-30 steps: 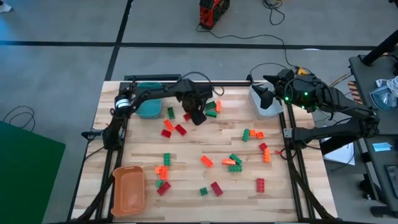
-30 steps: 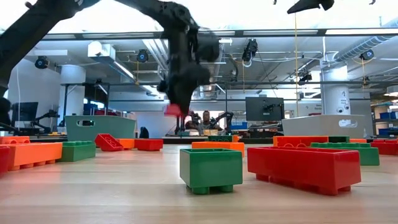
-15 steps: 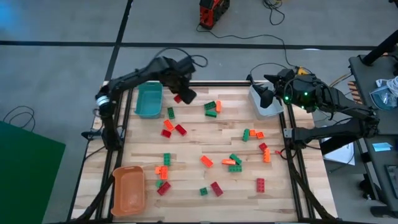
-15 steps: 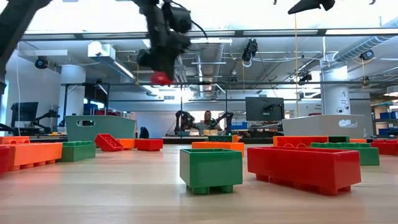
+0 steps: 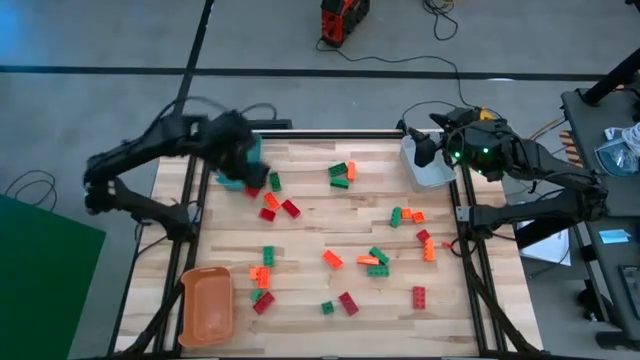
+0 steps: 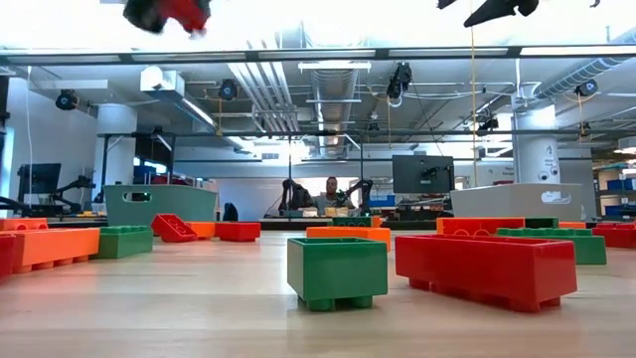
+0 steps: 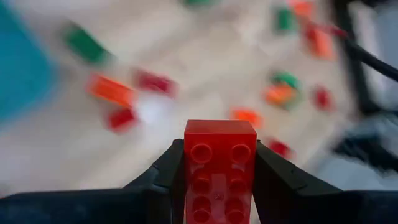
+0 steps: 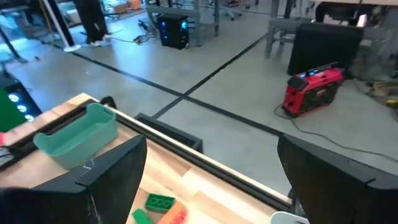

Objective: Sort blocks
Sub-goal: Put the red game piece into the orange bin

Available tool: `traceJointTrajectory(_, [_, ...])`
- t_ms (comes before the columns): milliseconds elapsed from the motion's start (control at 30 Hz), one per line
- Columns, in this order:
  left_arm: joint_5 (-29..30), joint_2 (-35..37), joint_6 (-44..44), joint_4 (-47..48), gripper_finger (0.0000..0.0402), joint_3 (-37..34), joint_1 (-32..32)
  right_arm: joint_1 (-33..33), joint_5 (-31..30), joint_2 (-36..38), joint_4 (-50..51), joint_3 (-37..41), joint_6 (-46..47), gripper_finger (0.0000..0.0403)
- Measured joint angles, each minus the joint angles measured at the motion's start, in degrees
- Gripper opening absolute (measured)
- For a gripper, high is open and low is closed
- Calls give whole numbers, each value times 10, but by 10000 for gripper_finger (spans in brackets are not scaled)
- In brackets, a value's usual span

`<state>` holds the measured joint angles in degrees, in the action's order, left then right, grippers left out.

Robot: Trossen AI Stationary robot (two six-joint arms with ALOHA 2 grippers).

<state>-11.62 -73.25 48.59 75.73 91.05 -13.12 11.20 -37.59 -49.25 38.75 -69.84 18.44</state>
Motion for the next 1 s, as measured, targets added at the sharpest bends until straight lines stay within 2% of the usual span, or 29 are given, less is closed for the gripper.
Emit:
traceJointTrajectory(100, [-7,28,11,-1,112,-1,122,0,0,-11,-1,0,-15,354])
traceJointTrajectory(167, [7,43,-16,3,112,-1,215,0,-1,-20,-1,0,-24,354])
traceJointTrajectory(333, [120,49,-60,39,112,-2,464,0,0,-36,-1,0,-35,354])
traceJointTrajectory(467, [185,42,22,48,112,-26,589,0,0,-40,-3,0,-33,354])
traceJointTrajectory(600, [191,38,94,31,112,-86,642,0,0,-40,-9,0,-35,354])
traceJointTrajectory(833, [179,42,76,-40,112,-204,646,-1,1,-34,-17,0,-35,354])
traceJointTrajectory(1000, [126,52,57,-80,112,-281,649,-1,1,-32,-18,0,-41,354])
